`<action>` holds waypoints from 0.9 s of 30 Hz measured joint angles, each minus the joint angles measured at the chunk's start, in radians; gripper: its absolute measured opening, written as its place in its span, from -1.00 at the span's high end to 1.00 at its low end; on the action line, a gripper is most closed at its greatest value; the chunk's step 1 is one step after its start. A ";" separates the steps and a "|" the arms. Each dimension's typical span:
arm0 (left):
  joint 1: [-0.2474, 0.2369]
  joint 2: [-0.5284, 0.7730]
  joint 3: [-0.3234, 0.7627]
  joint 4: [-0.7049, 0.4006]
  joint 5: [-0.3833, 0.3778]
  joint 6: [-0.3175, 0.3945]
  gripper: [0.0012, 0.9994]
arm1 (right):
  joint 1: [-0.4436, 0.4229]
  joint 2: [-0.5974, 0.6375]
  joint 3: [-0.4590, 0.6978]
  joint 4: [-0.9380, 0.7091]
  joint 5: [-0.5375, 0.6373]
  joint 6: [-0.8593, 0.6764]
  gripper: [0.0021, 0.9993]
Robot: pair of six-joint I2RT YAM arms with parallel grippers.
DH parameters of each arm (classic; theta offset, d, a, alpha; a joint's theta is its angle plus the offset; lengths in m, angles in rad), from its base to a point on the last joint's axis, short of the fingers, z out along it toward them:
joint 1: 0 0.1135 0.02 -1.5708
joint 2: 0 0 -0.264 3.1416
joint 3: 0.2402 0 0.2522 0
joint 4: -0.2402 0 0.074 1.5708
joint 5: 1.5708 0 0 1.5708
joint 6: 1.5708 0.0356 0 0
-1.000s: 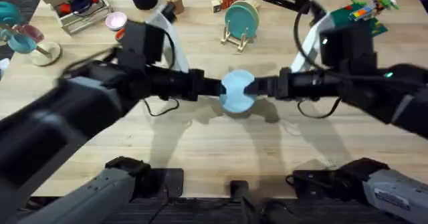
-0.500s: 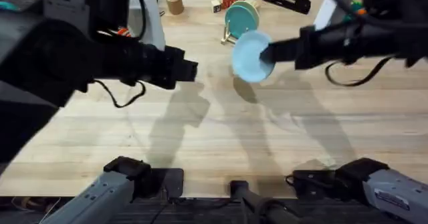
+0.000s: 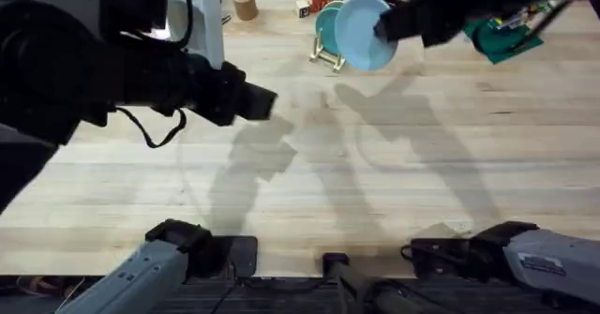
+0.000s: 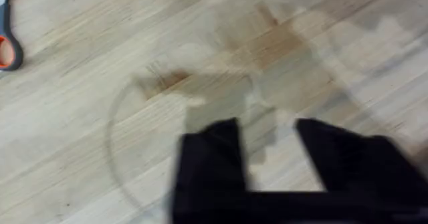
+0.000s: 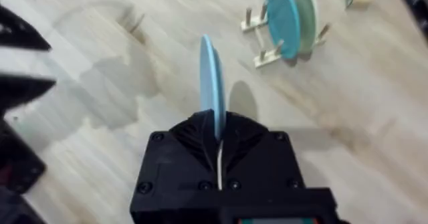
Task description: Pick up the plates from the table one by one and place each into a slot on the dish rack.
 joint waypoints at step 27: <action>0.000 0.000 0.000 0.018 -0.003 0.019 -0.99 | -0.050 0.332 0.455 -0.084 0.062 -0.416 0.94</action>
